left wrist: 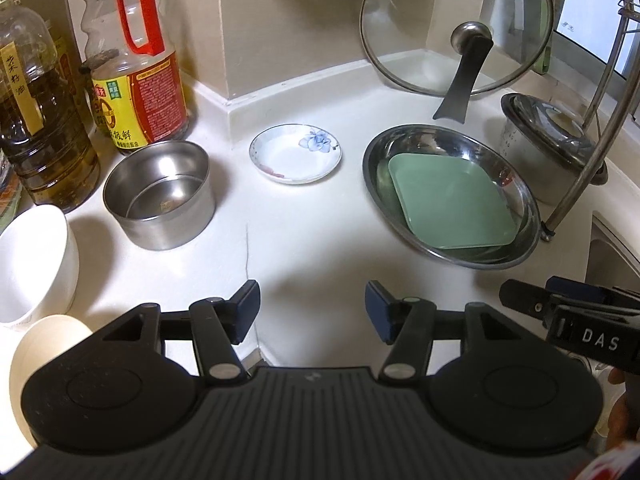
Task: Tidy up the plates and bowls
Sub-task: 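Move both grippers to the white floral saucer and close on its rim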
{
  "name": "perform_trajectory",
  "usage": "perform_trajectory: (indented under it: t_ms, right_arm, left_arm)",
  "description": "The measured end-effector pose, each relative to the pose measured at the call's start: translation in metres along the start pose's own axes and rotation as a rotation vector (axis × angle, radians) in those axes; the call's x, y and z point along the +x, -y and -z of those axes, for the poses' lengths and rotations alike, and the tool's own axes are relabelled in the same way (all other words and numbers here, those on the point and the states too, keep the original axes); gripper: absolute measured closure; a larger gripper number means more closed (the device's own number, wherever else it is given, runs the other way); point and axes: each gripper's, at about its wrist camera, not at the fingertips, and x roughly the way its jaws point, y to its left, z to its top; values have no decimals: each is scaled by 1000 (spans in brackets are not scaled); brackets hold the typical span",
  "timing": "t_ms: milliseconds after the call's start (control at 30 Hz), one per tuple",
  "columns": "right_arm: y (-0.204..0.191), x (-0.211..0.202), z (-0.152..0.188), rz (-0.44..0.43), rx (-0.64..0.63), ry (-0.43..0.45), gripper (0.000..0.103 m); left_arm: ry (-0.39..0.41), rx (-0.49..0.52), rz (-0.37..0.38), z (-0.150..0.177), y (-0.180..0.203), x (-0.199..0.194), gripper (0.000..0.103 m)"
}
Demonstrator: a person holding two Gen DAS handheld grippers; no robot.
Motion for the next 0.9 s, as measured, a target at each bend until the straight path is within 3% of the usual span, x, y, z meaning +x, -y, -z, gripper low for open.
perform_trajectory:
  t_ms: [900]
  right_arm:
    - [-39,24,-15,-67,-94,-42,36]
  left_arm:
    - [6,-12,-29,-23,-18,13,47]
